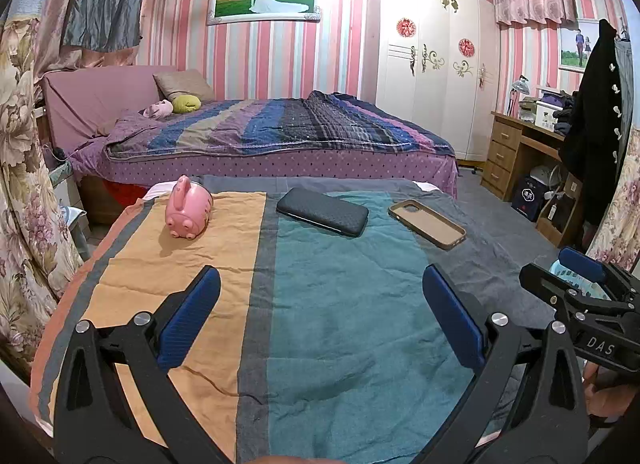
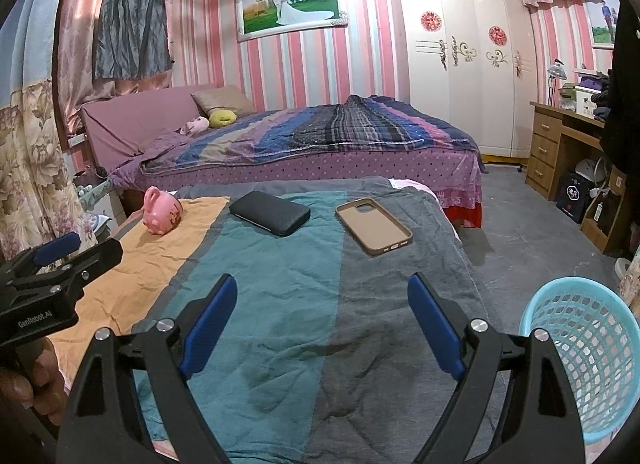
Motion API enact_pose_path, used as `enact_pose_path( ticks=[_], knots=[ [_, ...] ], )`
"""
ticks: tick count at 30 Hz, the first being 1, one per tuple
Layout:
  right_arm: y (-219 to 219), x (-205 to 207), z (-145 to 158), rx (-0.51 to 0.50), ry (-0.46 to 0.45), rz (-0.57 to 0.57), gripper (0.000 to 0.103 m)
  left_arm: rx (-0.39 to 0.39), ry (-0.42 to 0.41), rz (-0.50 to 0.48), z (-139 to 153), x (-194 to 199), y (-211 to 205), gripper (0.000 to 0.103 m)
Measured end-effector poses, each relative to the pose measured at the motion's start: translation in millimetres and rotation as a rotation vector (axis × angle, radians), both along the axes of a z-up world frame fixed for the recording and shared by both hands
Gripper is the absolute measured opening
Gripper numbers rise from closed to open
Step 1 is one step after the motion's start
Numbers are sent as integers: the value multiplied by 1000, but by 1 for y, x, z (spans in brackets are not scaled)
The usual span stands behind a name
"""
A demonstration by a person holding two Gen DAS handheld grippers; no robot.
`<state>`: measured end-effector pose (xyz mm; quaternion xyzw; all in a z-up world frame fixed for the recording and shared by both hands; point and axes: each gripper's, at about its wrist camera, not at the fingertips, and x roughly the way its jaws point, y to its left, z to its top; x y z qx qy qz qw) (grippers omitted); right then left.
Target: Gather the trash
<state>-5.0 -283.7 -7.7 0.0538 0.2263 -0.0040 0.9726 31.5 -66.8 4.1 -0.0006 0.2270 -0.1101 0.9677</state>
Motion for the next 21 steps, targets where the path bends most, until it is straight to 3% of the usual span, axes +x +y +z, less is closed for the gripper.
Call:
enact_pose_path(
  ticks=[21],
  knots=[
    [-1, -1, 1, 0, 1, -1, 86, -5, 9, 12, 0, -1, 1, 98]
  ],
)
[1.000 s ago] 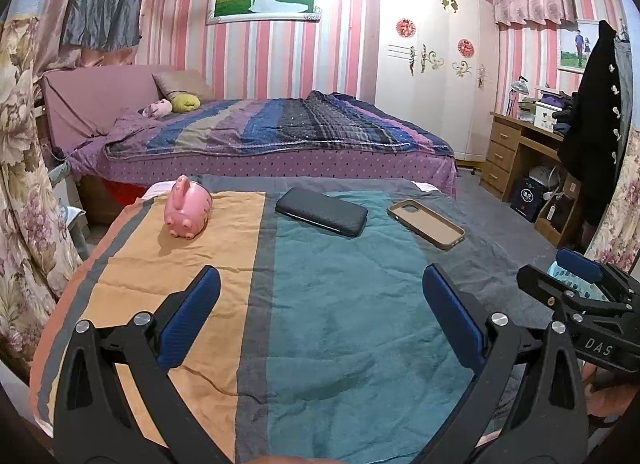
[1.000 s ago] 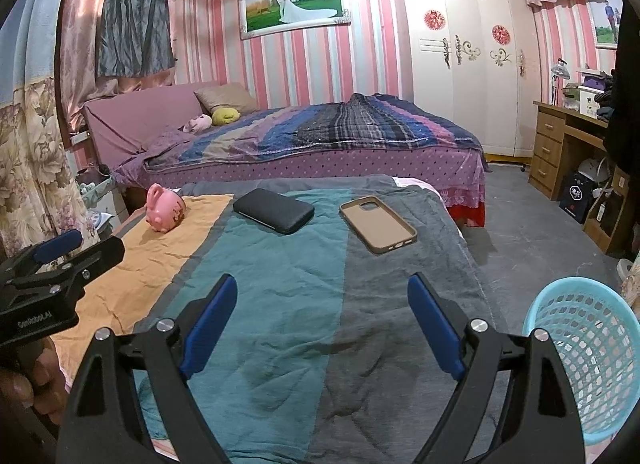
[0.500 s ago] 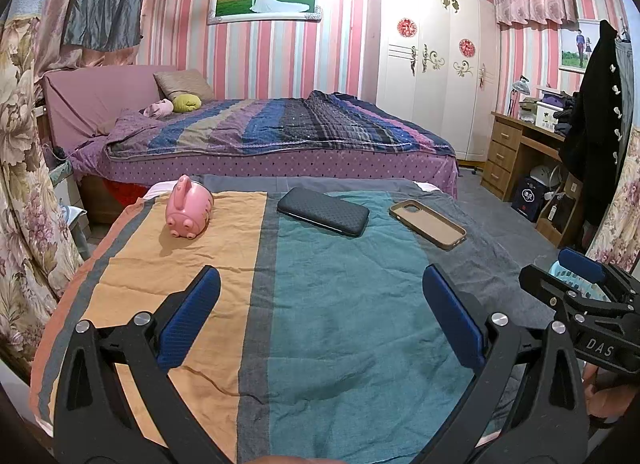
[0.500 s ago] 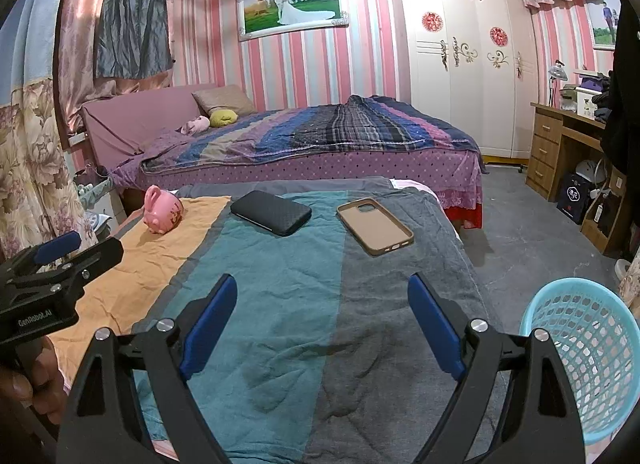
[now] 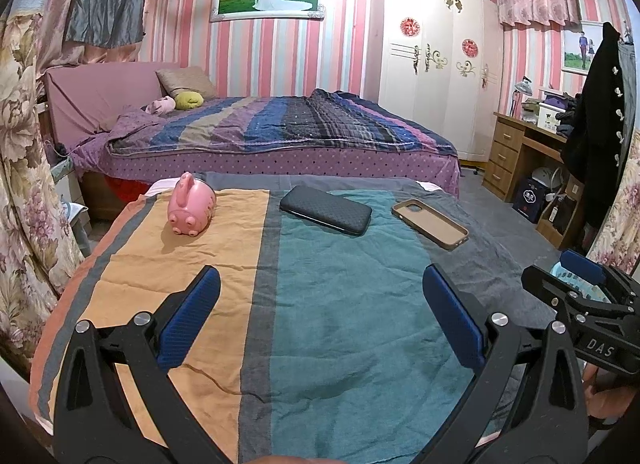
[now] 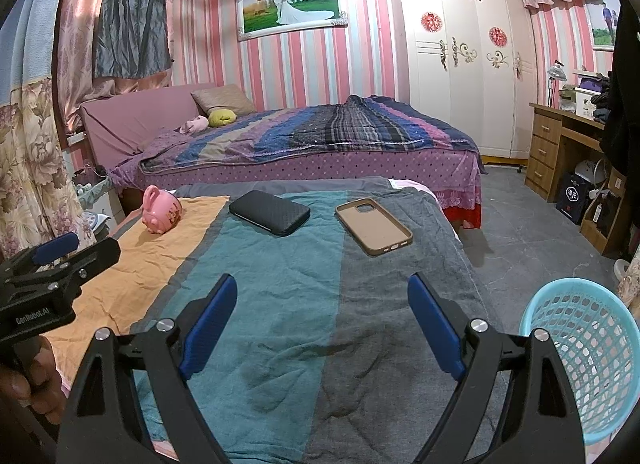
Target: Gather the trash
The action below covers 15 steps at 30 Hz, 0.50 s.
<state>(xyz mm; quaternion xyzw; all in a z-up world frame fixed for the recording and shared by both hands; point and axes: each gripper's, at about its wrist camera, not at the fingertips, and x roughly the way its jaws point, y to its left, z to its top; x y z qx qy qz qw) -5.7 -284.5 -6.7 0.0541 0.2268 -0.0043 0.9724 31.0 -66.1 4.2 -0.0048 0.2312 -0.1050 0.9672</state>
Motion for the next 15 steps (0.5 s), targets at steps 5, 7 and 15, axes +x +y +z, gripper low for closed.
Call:
enact_pose_path(
  ticks=[5, 7, 15],
  knots=[
    [-1, 1, -1, -6, 0, -1, 86, 1, 2, 1, -1, 1, 0, 98],
    [-2, 1, 0, -4, 0, -2, 86, 3, 1, 3, -1, 2, -1, 98],
    [-2, -1, 0, -3, -3, 1, 86, 4, 3, 10, -2, 4, 0, 98]
  ],
)
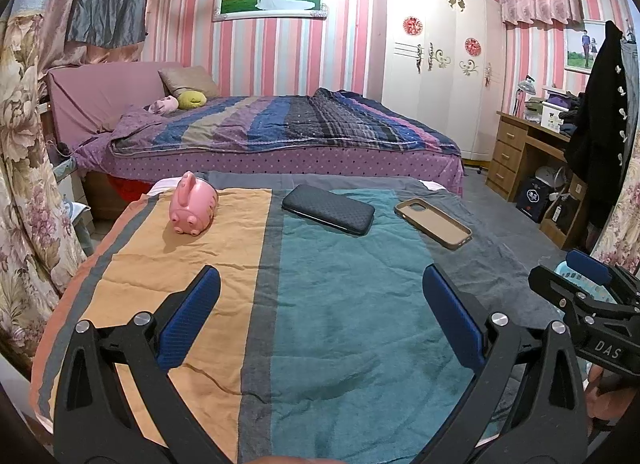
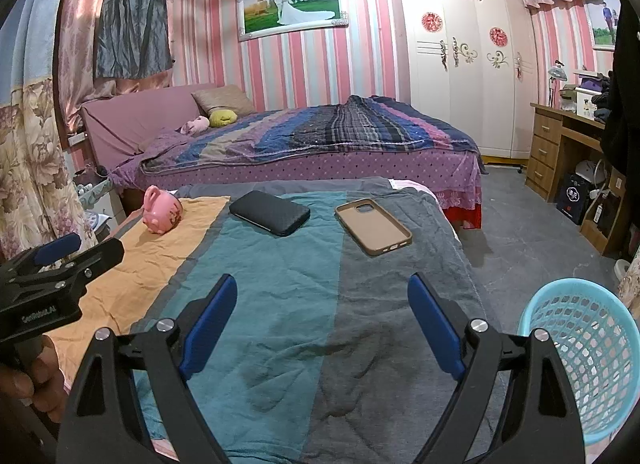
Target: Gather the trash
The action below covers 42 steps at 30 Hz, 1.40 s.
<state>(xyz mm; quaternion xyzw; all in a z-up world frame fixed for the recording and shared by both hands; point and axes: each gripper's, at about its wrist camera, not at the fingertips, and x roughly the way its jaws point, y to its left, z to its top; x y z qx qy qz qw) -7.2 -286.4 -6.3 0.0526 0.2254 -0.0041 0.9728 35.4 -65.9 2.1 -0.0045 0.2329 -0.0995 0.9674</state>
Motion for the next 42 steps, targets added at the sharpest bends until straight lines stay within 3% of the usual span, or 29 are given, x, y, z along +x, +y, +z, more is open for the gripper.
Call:
enact_pose_path(
  ticks=[42],
  knots=[
    [3, 1, -4, -12, 12, 10, 86, 24, -7, 38, 0, 0, 9, 98]
  ],
)
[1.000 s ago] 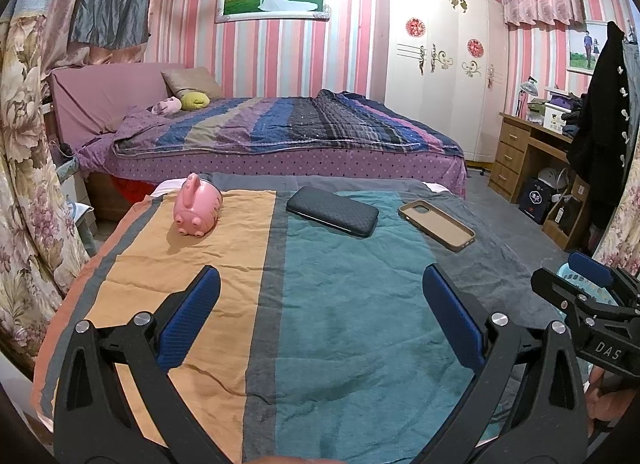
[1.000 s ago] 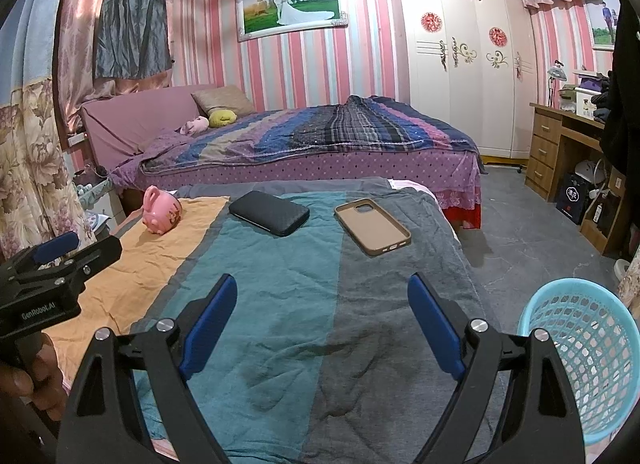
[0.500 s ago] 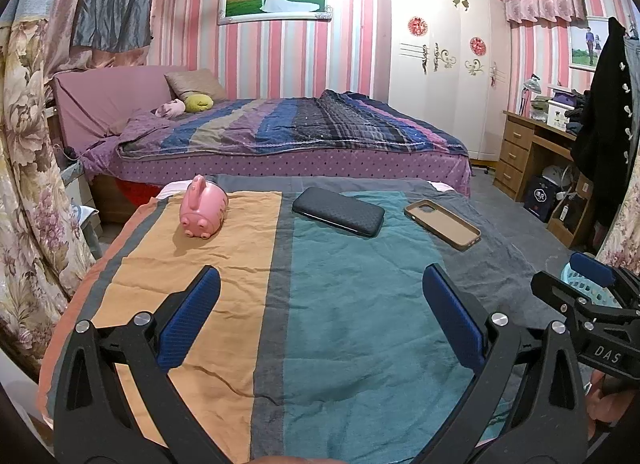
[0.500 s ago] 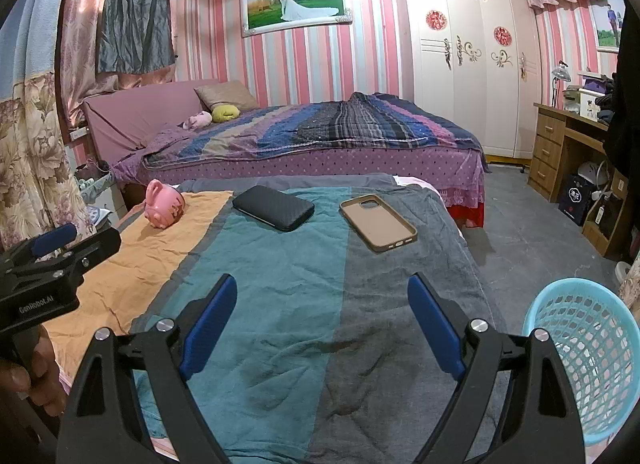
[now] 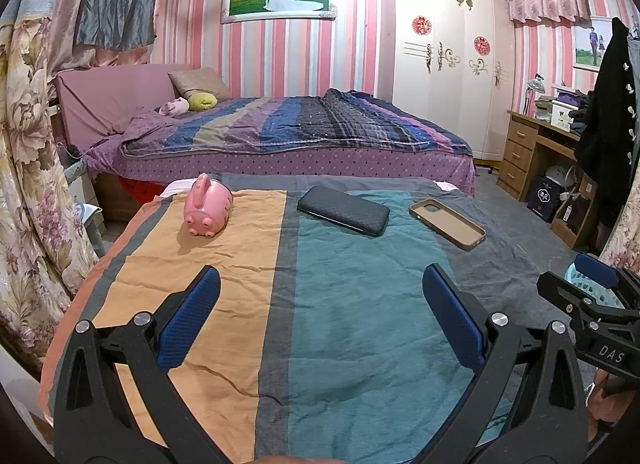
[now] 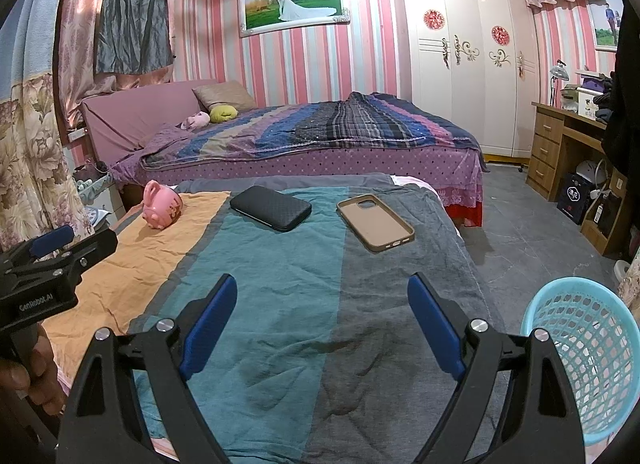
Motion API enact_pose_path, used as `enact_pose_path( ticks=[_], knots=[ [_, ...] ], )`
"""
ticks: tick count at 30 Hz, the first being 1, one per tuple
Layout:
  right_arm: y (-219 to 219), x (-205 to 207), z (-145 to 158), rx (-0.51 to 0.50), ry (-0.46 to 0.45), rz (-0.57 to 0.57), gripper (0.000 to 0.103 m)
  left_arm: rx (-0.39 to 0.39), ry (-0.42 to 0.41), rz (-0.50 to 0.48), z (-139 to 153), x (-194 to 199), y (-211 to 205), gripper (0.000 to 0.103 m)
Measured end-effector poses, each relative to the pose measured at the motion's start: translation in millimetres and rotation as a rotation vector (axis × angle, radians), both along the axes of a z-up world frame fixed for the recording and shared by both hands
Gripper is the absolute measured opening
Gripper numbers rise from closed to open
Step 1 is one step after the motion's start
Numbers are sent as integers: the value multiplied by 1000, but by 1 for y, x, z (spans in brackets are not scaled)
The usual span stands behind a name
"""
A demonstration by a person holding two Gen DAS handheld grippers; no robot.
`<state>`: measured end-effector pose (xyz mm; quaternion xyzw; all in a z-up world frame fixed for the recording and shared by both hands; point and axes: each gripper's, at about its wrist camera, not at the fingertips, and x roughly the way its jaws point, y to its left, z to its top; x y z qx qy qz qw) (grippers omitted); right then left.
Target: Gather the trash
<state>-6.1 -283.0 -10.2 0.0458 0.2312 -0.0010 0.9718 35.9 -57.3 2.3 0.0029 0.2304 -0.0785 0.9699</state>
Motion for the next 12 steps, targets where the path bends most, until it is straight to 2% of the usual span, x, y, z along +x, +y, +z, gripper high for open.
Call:
enact_pose_path(
  ticks=[7, 12],
  knots=[
    [0, 0, 0, 0, 0, 0, 86, 20, -12, 8, 1, -1, 1, 98],
    [0, 0, 0, 0, 0, 0, 86, 6, -5, 6, 2, 0, 3, 98]
  ],
)
